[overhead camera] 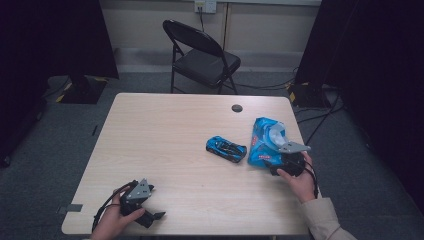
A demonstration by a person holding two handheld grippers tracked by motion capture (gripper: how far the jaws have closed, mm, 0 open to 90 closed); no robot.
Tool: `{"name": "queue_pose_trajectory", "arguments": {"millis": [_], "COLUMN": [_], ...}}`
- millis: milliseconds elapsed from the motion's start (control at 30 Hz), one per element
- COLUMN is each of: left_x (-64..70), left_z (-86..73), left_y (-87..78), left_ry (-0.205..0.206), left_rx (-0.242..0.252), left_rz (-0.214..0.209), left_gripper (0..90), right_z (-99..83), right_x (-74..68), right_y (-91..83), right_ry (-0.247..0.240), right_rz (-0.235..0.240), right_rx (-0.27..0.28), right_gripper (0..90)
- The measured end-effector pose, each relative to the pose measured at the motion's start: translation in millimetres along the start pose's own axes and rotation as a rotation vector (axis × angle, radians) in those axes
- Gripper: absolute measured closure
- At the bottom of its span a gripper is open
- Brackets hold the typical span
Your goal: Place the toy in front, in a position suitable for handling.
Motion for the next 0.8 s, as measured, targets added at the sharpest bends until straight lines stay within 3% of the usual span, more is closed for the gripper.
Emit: {"name": "queue_pose_trajectory", "arguments": {"millis": [500, 700, 800], "left_x": [-0.1, 0.0, 0.0], "left_z": [0.0, 0.0, 0.0], "left_y": [0.0, 0.1, 0.1], "left_ry": [0.000, -0.001, 0.000], "left_rx": [0.000, 0.001, 0.001], "left_rz": [0.000, -0.001, 0.000], "left_gripper": [0.0, 0.0, 0.0], "right_z": [9.6, 9.5, 9.0], "right_x": [16.0, 10.6, 6.8], "right_y": [18.3, 10.0, -1.5], "right_ry": [0.011, -0.006, 0.011], "right_rz": [-0.006, -0.027, -0.030], "right_rx": [0.009, 0.002, 0.028], "right_gripper": [17.4, 14.4, 14.4]}}
Point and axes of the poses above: each handheld gripper's, and its own axes: y roughly forward along the jaws, z roughly out of its top, x roughly to its right, the point moved 4 cm from there along y, roughly forward along the jaws, and after that the axes turned 1 degree about z, right-handed, at the moved point
